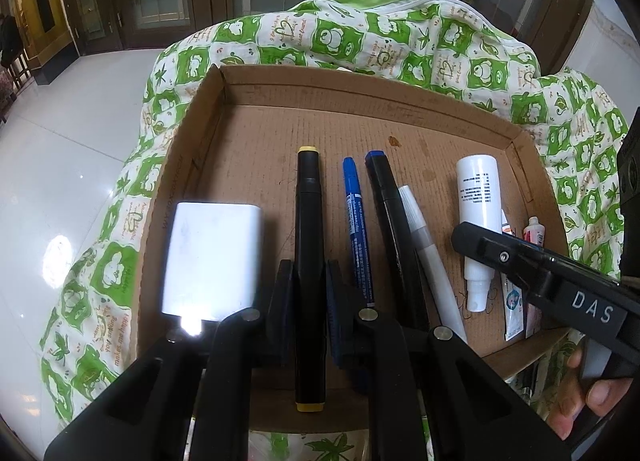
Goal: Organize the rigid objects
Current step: 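Lower the marker and bottle into the tray and open both tools, then grasp the red lighter with the left tool while the right tool grasps the clear pen, then carry the clear pen with the right tool toward the tray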
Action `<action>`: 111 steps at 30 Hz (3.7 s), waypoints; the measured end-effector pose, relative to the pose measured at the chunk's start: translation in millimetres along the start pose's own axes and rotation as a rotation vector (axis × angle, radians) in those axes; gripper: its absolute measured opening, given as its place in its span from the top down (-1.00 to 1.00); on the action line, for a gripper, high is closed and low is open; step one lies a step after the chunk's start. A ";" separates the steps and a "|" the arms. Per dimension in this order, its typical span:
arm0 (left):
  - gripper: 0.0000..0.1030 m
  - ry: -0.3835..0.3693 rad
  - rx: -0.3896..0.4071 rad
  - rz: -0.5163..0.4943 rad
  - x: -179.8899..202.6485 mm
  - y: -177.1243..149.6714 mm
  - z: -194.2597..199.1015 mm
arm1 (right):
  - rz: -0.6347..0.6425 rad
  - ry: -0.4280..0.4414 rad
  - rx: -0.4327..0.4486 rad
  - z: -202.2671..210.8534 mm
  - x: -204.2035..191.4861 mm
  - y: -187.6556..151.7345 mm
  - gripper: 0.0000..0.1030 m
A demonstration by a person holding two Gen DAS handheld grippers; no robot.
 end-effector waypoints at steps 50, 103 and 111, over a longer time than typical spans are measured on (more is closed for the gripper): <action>0.00 0.083 -0.097 -0.180 -40.2 -85.4 55.7 | -0.199 0.015 -0.183 59.5 36.4 -118.8 0.25; 0.78 -0.200 -0.113 0.214 -47.3 -126.1 83.2 | -0.047 0.075 -0.221 30.0 -12.1 -130.0 0.72; 0.78 -0.184 -0.124 0.182 -40.7 -126.6 78.3 | -0.100 0.105 -0.245 18.2 -3.6 -123.9 0.72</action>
Point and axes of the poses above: each gripper's, at about its wrist camera, not at the fingertips, and z roughly against the way its jaws point, x to its right, y to its top, the point moved 2 cm from there along -z, roughly the way its jaws point, and after that the axes turned 1 degree about z, right-handed, at the moved point
